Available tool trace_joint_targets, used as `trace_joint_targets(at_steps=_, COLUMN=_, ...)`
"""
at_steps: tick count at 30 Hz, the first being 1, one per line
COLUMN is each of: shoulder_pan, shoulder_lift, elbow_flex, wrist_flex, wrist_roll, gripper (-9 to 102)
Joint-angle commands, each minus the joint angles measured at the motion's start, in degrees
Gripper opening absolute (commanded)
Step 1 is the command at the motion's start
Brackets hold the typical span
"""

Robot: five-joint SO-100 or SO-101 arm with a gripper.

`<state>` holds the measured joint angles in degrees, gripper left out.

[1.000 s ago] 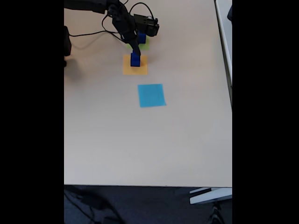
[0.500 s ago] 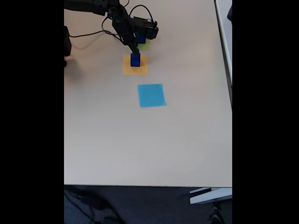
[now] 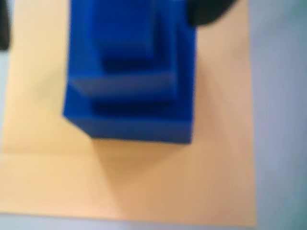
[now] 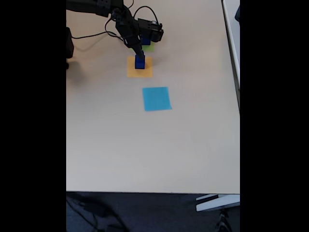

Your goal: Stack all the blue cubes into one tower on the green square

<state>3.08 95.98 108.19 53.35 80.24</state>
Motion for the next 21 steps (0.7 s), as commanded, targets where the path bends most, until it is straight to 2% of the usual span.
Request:
trace_joint_targets(at_steps=1, shoulder_pan=0.4, shoulder_lift=0.3, elbow_flex=-0.1, wrist_flex=-1.0, wrist_roll=-0.3, gripper=18)
trace_joint_targets(at_steps=21, shoulder_pan=0.6, shoulder_lift=0.6, elbow_flex=1.3, wrist_flex=-2.3, wrist_roll=-0.2, gripper=14)
